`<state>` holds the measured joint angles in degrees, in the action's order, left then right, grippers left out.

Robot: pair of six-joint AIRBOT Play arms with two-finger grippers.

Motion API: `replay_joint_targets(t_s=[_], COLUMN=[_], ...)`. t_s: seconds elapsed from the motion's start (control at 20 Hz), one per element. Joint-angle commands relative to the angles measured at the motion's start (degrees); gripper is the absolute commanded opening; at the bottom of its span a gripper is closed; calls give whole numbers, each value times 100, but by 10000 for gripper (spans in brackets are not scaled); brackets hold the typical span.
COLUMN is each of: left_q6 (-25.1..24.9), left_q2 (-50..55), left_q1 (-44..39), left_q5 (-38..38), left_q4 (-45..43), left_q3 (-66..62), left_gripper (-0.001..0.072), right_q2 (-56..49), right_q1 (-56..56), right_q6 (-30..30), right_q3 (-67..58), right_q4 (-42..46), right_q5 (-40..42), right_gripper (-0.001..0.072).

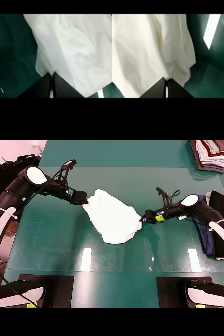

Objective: Fold the shirts.

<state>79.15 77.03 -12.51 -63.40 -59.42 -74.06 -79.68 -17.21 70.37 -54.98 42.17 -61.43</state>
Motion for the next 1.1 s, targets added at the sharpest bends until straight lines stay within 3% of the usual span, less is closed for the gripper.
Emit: replay_joint_targets(t_s=[0.0,0.15,0.5,1.05], left_q6=[57,52,55,61], left_q2=[-317,-1012,-2608,-3265], left_q1=[7,7,4,4], left_q5=[138,203,407,142], left_q4=[-267,-678,-610,-597], left_q3=[-179,-850,-2594,-3635], left_gripper=[25,26,26,26], right_q2=[354,1204,2796,3526], right_q1=[160,608,1414,2846], right_q6=[-74,-15,-9,-7], right_q3=[-647,-1506,-3497,-4728], right_q4=[420,752,905,885], right_q5=[-7,-13,-4,-63], right_gripper=[17,16,16,16])
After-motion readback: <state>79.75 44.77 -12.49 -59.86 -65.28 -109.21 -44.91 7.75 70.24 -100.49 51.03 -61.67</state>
